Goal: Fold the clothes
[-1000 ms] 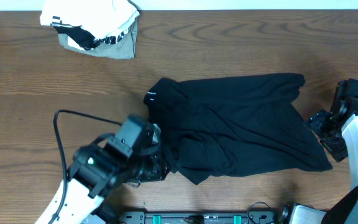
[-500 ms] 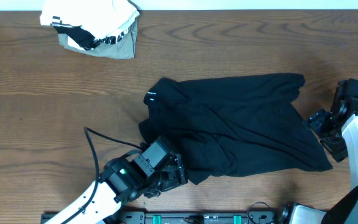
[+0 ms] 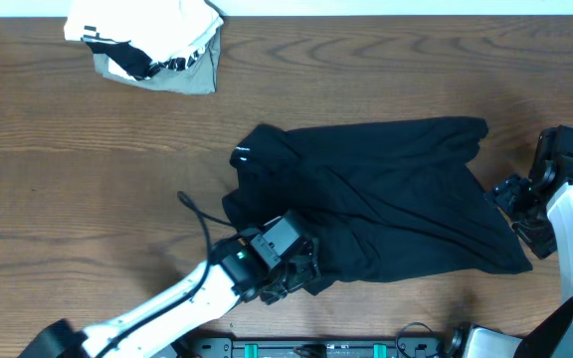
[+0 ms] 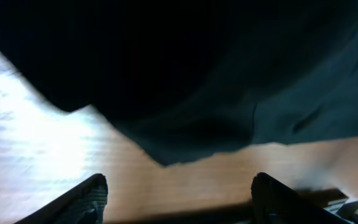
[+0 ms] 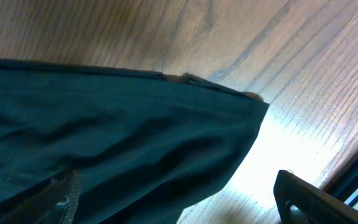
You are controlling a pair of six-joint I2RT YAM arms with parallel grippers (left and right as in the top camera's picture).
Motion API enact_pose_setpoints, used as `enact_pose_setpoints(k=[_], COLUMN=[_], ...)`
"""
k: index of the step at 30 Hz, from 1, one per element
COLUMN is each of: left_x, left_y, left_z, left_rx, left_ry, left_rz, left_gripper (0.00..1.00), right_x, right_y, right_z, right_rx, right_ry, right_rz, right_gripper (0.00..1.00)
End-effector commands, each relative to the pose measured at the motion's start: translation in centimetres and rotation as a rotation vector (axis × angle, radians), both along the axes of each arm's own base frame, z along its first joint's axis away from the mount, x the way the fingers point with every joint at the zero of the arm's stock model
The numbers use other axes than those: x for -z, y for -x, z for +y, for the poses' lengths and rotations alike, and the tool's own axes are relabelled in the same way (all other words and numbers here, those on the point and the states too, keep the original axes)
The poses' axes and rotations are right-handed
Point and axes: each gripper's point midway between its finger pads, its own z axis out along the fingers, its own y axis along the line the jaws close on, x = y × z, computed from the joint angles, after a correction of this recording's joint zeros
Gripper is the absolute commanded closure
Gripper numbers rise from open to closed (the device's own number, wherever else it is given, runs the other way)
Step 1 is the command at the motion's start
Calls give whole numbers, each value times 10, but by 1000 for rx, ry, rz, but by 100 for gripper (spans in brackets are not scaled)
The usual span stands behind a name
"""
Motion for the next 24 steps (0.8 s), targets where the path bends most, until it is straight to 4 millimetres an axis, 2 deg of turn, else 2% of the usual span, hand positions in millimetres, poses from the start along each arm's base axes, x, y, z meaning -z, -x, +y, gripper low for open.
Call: enact_pose_setpoints(k=[1,12,20,23,24], left_x=[13,45,48,48,48], left_y=[2,4,-1,0,0], left_z=[0,5,0,0,0], left_rx=[-5,-33,-33,-32,-32], left_ry=[-25,-111,-97,-97,-97], left_rz=[27,93,81,82,82], left_gripper=[25,25,25,33,40], right_x=[-6,-6,-6,-5,-4], right_y=[-3,-2,11,22,25], right_z=[-4,-3,-6,-11,-14], right_rx=[-7,-7,45,115,135], right_ry=[11,9,23,22,20], right_rz=[-17,-14,33,54,58], right_gripper=[3,3,2,1,1])
